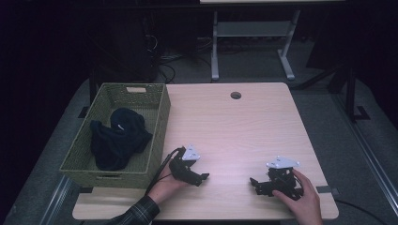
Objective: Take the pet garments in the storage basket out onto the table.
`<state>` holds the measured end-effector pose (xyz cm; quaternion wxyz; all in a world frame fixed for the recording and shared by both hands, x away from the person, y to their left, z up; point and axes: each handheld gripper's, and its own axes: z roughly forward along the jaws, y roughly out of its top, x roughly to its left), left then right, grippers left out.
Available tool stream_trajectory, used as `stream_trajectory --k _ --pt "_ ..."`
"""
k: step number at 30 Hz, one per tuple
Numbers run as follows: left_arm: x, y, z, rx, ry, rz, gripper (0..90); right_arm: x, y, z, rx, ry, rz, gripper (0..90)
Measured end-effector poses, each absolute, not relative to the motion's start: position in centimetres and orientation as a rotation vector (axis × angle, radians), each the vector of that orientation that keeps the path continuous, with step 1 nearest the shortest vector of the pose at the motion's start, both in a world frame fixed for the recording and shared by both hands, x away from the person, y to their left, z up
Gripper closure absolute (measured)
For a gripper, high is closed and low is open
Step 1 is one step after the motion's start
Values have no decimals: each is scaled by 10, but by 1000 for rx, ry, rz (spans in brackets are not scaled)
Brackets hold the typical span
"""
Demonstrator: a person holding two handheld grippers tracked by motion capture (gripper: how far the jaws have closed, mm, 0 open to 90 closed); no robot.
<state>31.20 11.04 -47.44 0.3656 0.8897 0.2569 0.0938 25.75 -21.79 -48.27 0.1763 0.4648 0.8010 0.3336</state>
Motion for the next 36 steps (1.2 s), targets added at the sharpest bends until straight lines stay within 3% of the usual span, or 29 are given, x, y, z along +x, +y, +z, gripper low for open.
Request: stream_trajectory --k 36 --pt "317 117 -450 2260 687 275 139 258 -218 -483 1311 2271 947 5"
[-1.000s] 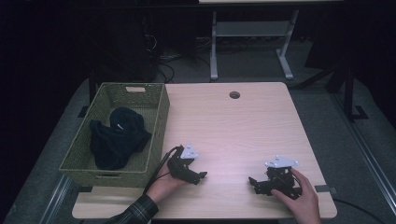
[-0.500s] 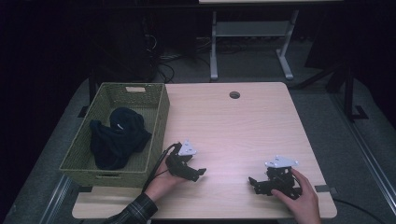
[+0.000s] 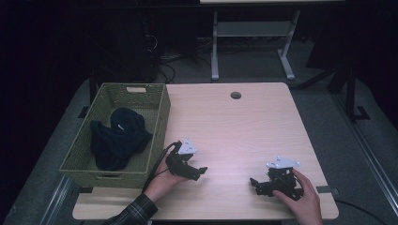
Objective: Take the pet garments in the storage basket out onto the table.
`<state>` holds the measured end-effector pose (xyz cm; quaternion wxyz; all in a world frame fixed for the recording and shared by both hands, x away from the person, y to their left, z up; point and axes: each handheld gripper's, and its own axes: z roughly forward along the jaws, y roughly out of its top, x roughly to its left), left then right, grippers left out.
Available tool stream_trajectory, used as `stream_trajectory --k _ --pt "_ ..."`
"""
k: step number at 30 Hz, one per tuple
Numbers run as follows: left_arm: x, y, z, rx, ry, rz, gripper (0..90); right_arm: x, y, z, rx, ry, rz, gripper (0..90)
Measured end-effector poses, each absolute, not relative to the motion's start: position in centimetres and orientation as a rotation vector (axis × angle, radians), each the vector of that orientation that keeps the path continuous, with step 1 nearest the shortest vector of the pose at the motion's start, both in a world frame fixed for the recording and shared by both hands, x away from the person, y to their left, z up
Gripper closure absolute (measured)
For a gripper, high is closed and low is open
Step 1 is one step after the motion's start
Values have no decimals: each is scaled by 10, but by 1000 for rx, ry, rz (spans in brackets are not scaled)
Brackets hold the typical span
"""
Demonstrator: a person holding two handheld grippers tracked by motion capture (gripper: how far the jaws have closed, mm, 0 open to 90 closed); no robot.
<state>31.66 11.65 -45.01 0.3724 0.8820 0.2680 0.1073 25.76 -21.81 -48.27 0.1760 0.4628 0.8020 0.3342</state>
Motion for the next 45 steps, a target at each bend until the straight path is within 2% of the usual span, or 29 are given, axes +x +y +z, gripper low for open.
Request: stream_trajectory --k 45 --pt "319 121 -394 2165 693 265 139 257 -218 -483 1318 2272 947 5"
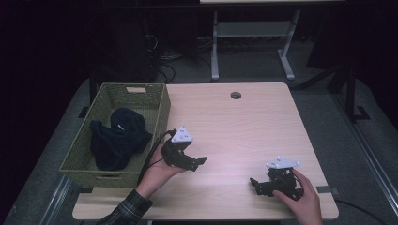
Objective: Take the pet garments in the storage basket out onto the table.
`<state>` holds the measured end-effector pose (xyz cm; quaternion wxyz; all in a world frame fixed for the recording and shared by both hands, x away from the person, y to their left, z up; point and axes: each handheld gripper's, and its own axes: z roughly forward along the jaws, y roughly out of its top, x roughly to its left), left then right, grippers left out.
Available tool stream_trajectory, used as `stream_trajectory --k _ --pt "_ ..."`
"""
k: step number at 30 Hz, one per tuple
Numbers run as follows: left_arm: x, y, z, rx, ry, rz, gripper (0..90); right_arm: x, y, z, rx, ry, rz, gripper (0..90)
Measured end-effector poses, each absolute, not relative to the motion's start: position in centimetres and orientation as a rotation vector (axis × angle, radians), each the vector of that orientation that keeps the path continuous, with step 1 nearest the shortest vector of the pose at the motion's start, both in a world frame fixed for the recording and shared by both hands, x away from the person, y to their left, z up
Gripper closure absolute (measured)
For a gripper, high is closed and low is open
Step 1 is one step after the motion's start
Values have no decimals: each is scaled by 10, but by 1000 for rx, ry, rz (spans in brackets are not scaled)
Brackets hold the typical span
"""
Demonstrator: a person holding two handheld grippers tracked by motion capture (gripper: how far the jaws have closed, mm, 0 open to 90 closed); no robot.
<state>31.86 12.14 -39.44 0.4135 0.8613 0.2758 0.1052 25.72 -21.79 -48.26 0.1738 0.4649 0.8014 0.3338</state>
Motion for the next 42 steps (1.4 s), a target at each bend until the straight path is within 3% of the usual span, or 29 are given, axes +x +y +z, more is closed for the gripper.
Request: stream_trajectory --k 42 --pt "341 133 -346 2114 675 286 142 258 -219 -483 1301 2282 951 4"
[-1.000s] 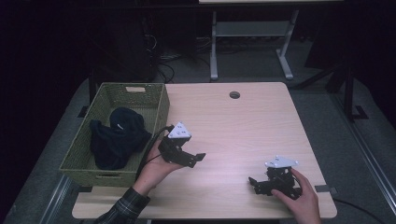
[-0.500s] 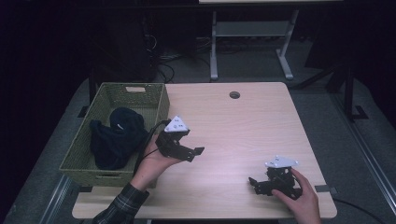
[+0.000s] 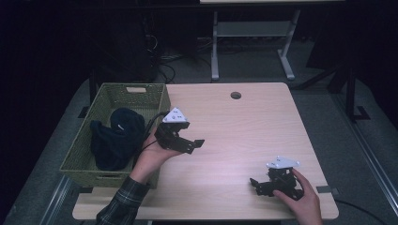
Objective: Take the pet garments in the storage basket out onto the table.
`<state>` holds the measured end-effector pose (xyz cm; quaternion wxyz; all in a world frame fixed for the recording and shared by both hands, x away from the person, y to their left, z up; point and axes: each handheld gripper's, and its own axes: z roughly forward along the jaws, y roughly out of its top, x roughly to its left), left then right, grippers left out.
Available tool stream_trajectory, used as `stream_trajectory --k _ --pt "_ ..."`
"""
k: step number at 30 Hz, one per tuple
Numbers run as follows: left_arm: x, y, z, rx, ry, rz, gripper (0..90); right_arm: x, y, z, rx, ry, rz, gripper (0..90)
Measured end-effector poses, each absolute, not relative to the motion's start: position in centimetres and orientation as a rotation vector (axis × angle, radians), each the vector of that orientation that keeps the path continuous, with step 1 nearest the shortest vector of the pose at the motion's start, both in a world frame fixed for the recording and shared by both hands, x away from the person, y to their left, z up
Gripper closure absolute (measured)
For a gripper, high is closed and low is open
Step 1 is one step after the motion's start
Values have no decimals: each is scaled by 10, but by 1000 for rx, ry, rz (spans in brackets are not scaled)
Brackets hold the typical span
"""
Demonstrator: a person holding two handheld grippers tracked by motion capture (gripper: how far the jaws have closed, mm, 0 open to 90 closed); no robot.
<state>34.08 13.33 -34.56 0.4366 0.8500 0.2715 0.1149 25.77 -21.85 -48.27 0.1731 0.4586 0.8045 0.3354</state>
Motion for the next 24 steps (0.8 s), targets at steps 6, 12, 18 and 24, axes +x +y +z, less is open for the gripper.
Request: stream_trajectory --k 6,12,18,24 --pt "341 146 -342 2088 692 304 142 258 -219 -483 1297 2280 951 5" --pt "340 160 -336 2067 704 323 142 258 -219 -483 1296 2281 952 5" --pt "339 172 -331 2055 711 332 142 258 -219 -483 1294 2281 952 5" --pt "341 182 -331 2064 725 328 143 258 -219 -483 1297 2281 952 5"
